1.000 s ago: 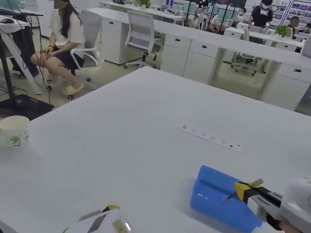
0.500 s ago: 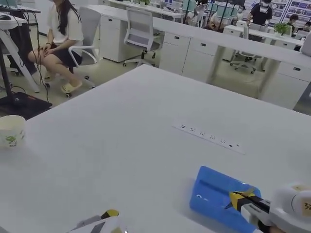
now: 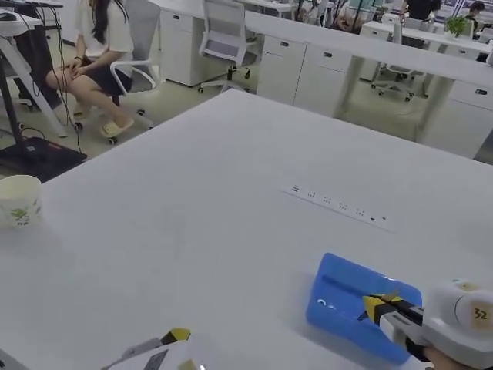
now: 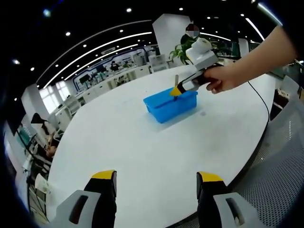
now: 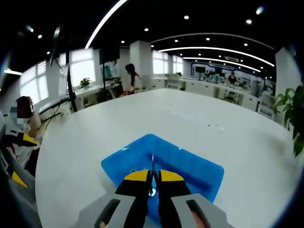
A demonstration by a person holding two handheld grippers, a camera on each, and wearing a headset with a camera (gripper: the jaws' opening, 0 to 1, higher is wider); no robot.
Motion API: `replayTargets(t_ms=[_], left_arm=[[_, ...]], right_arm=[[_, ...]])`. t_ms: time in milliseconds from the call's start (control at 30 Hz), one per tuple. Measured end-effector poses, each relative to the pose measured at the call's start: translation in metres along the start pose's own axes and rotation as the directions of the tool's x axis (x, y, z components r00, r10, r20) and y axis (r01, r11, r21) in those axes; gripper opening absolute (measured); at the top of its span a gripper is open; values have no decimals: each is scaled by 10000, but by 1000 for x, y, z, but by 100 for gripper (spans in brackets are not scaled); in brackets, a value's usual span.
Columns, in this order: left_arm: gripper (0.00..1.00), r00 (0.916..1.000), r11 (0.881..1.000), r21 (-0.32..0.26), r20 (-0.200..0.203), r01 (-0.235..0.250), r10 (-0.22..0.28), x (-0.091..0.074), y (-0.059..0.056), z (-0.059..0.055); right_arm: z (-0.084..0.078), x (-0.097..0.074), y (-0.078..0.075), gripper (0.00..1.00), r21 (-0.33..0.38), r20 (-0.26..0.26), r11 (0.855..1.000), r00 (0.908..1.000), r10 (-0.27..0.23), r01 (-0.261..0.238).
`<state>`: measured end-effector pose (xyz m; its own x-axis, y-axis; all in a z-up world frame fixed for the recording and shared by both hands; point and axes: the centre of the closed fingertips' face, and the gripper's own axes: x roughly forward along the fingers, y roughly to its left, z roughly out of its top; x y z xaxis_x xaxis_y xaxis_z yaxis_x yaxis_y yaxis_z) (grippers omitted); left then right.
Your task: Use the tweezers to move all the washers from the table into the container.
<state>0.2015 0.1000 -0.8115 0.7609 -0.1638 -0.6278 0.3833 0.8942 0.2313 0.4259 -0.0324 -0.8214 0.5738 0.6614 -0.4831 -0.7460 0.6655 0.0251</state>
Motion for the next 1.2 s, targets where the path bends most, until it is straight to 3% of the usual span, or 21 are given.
replayTargets(t_ms=[533, 667, 1033, 1200], left_arm=[[69, 10000, 10000, -10, 38, -23, 23, -1, 1, 0], [69, 10000, 10000, 11, 19, -23, 23, -1, 1, 0], [69, 9998, 10000, 26, 184, -60, 60, -2, 1, 3], [69, 9997, 10000, 41, 238, -72, 71, -2, 1, 4]], right_arm=[[0, -2, 1, 3, 314, -112, 9995, 9999, -11, 14], [10, -9, 0, 3, 322, 199, 9995, 9998, -40, 34], [39, -50, 4, 3, 176, 1106, 9998, 9938, -124, 105], [43, -68, 11, 3, 178, 1377, 9998, 9905, -70, 46]])
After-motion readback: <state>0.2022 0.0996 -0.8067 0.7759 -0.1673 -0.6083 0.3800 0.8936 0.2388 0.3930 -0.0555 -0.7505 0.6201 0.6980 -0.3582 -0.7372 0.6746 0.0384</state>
